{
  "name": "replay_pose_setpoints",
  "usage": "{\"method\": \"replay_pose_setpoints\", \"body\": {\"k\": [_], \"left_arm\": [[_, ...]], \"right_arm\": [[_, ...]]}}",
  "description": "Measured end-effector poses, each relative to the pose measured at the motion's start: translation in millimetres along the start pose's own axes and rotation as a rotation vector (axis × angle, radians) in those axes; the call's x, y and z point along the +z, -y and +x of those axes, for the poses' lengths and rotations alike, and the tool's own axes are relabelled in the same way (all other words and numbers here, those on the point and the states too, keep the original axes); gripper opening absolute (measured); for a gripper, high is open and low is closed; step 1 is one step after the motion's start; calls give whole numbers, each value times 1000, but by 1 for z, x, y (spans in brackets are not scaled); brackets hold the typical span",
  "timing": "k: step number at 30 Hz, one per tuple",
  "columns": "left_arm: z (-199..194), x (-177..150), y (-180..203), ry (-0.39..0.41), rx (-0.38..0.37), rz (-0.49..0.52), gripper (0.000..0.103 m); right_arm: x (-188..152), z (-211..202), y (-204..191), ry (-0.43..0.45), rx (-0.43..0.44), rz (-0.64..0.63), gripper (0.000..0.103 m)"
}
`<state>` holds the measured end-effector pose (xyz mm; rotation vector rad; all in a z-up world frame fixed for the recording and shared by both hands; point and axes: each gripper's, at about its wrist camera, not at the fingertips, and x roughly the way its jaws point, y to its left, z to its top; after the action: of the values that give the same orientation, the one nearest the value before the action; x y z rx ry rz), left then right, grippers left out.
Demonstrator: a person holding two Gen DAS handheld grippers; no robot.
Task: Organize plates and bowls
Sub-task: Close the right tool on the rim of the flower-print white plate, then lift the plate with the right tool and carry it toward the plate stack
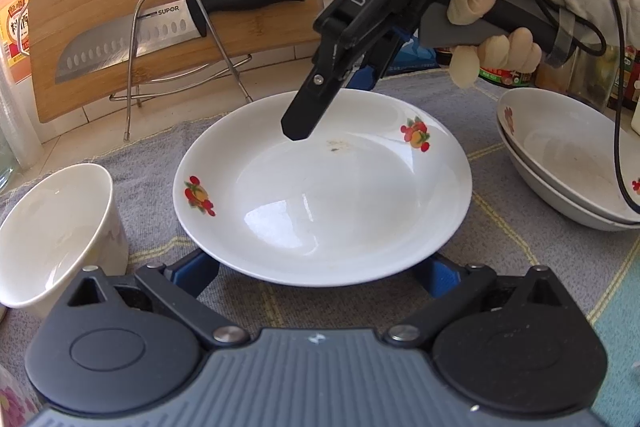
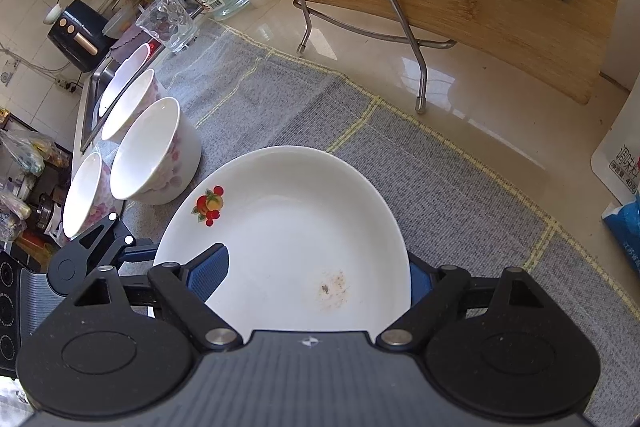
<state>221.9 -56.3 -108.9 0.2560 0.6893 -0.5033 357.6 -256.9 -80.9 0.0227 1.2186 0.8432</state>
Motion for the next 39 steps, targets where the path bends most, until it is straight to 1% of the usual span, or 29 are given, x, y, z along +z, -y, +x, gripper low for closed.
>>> {"method": "replay_pose_setpoints", "body": {"k": [6, 20, 27, 39], "left_arm": [[-1, 1, 1, -9, 4, 10, 102], [-11, -2, 1, -21, -10, 18, 101], [-23, 0, 3, -13, -17, 22, 101], [-52, -1, 14, 3, -31, 66, 101]], "right_arm": [[-1, -1, 0, -7, 9, 14, 92], [-9, -5, -14, -10, 17, 0, 93], [-15, -17, -25, 10, 17, -1, 93], [-40, -41, -50, 57, 6, 0, 93]]}}
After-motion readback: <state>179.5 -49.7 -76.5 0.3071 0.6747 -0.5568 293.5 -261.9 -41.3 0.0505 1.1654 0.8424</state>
